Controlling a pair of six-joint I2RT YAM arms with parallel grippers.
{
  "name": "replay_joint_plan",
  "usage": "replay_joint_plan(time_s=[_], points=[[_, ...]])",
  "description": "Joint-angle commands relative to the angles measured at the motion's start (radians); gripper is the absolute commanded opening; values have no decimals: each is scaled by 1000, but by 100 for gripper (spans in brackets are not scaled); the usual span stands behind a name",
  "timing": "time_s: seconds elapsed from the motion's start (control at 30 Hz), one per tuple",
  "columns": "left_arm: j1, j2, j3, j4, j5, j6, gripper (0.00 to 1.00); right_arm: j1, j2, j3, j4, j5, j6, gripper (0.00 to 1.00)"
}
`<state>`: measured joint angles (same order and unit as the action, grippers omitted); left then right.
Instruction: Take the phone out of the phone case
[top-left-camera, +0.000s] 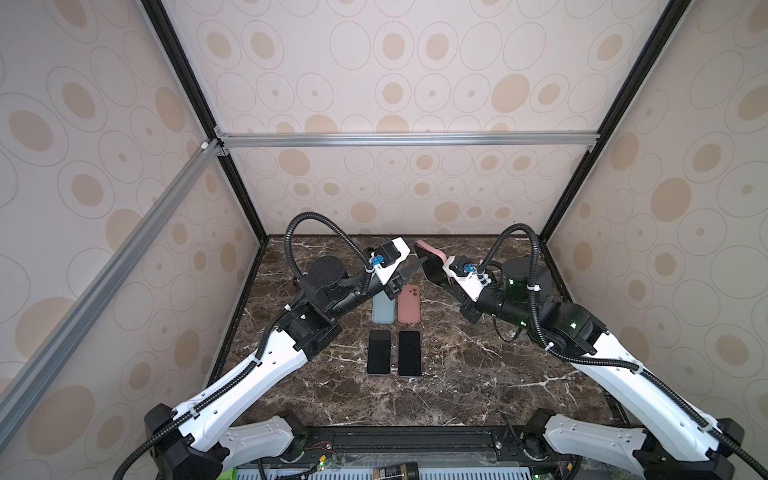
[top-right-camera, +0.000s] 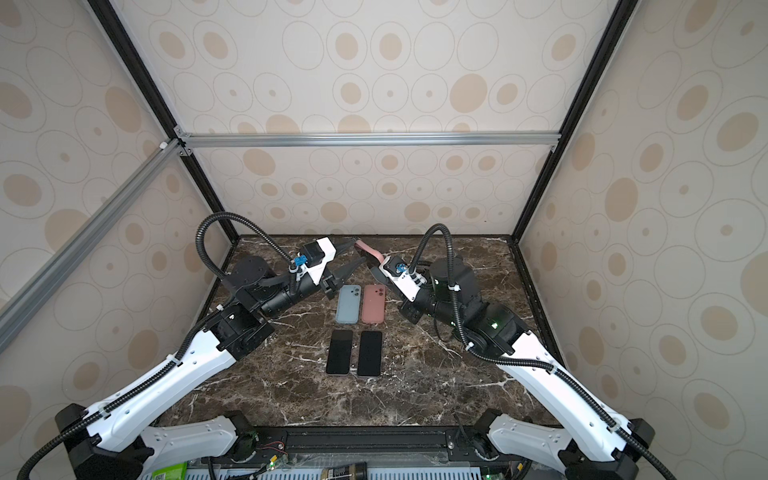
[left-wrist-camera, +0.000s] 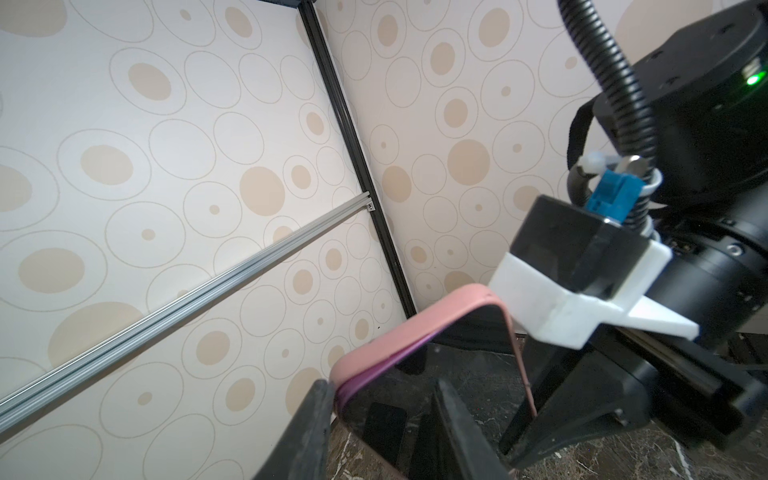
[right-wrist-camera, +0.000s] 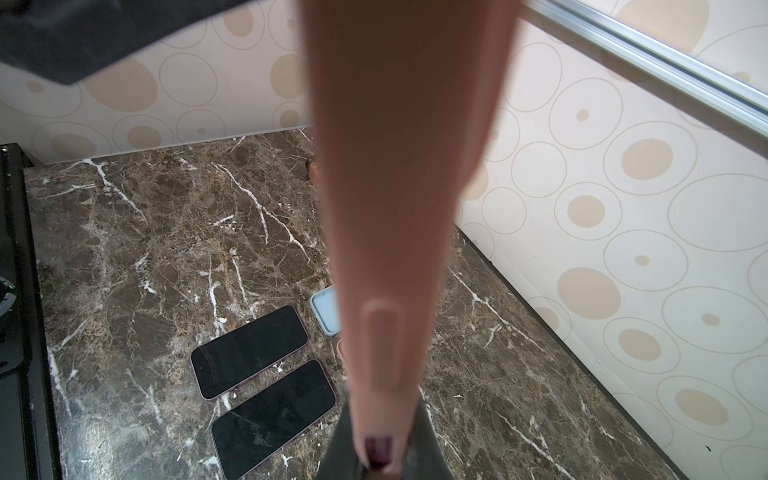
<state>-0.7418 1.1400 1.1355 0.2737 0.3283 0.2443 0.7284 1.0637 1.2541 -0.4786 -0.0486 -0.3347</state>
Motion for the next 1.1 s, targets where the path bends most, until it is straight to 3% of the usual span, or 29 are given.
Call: replay_joint_plan(time_s=[0.0, 0.47, 0.83, 1.07], points=[[-7, -25, 0, 44, -5, 23, 39, 7, -21, 11, 69, 7, -17, 0], [-8, -8, 2, 36, 17, 21, 28, 8, -5, 19, 64, -36, -27, 0], [-8, 10, 31, -47, 102, 28, 23, 8, 16, 46, 56, -126, -71, 0], [-8, 36, 61, -109, 212, 44, 24, 9, 31, 61, 39, -191, -89, 0]])
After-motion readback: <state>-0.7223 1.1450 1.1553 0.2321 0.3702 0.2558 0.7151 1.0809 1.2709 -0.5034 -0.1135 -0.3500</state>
